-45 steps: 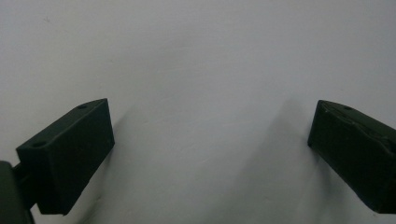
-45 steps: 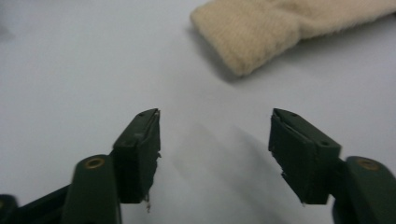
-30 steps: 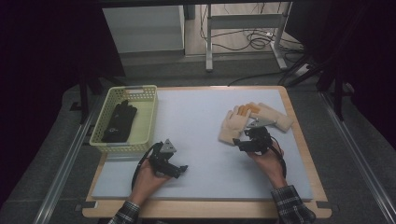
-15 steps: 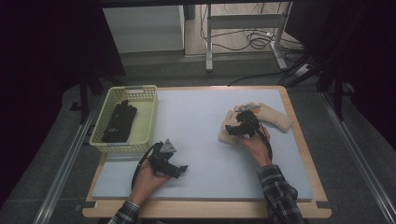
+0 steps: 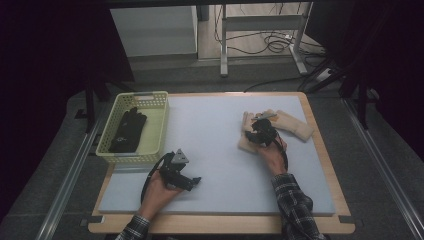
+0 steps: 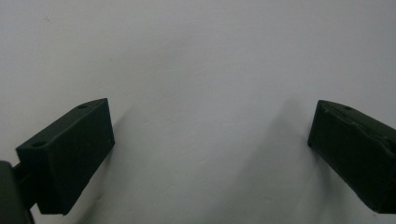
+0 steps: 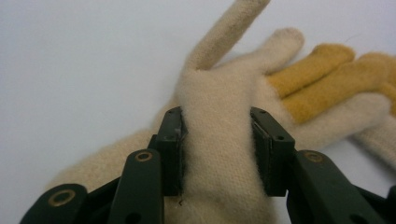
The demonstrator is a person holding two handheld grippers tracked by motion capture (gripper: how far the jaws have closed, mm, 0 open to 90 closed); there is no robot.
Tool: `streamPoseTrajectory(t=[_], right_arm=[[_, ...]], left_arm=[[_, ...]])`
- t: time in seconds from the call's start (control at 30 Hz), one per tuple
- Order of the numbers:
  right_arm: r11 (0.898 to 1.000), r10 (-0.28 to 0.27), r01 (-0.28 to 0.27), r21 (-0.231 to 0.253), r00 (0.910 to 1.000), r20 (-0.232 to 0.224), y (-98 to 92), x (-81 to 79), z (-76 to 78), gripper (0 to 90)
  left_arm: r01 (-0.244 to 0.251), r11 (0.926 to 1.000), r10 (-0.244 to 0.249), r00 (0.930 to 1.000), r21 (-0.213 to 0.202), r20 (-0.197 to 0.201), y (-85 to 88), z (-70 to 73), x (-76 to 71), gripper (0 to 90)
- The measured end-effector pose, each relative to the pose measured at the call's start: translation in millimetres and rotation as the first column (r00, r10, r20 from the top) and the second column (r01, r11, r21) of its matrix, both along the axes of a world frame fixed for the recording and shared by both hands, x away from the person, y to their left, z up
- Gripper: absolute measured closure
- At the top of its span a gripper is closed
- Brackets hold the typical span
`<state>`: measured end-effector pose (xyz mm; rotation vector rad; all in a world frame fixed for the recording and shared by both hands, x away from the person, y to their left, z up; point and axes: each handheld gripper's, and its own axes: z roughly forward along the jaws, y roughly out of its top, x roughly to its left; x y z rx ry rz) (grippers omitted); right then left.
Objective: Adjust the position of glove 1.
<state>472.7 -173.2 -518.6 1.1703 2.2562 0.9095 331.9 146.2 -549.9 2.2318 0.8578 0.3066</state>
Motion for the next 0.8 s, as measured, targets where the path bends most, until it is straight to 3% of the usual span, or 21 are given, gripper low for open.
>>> streamPoseTrajectory(t=[0.13,0.2,0.23,0.33,0.4,0.53,0.67,0.73,0.77,0.8], right_arm=[[0.998,0.052,-0.053,0.035,0.9983,0.028,3.6,-13.8,19.3,59.2],[0.99,0.115,-0.117,0.076,0.9928,0.033,11.0,-33.2,35.2,58.7],[0.99,0.115,-0.117,0.076,0.9928,0.033,11.0,-33.2,35.2,58.7],[0.978,0.192,-0.194,0.081,0.9806,0.04,26.1,-65.1,47.4,57.6],[0.974,0.209,-0.212,0.086,0.9772,0.038,30.3,-72.8,48.1,57.3],[0.963,0.256,-0.257,0.086,0.9665,0.019,47.4,-98.4,40.0,55.9],[0.964,0.257,-0.257,0.07,0.9663,0.003,59.6,-111.0,19.2,53.3],[0.964,0.257,-0.254,0.074,0.9658,-0.036,64.5,-112.0,1.7,40.7],[0.964,0.257,-0.254,0.074,0.9658,-0.036,64.5,-112.0,1.7,40.7],[0.958,0.281,-0.275,0.08,0.9555,-0.09,66.1,-109.9,-4.1,29.9]], left_arm=[[0.0,1.0,0.0,1.0,0.0,0.0,0.0,0.0,0.0,0.5],[0.0,1.0,0.0,1.0,0.001,0.0,0.1,0.0,-0.1,0.5],[0.0,1.0,0.0,1.0,0.0,0.0,0.0,0.0,-0.1,0.5],[0.001,1.0,-0.001,1.0,0.002,0.002,0.1,0.1,0.0,0.5],[-0.001,1.0,0.001,1.0,0.0,0.003,0.0,0.0,-0.1,0.6],[-0.001,1.0,0.001,1.0,0.0,0.003,-0.1,0.0,-0.1,0.6],[0.0,1.0,0.0,1.0,0.001,0.002,0.0,0.0,-0.3,0.6],[0.001,1.0,-0.001,1.0,0.001,0.002,0.0,0.0,-0.2,0.6],[0.001,1.0,-0.001,1.0,0.001,0.002,0.0,0.0,-0.2,0.6],[0.001,1.0,-0.001,1.0,0.001,0.002,0.0,0.1,-0.3,0.6]])
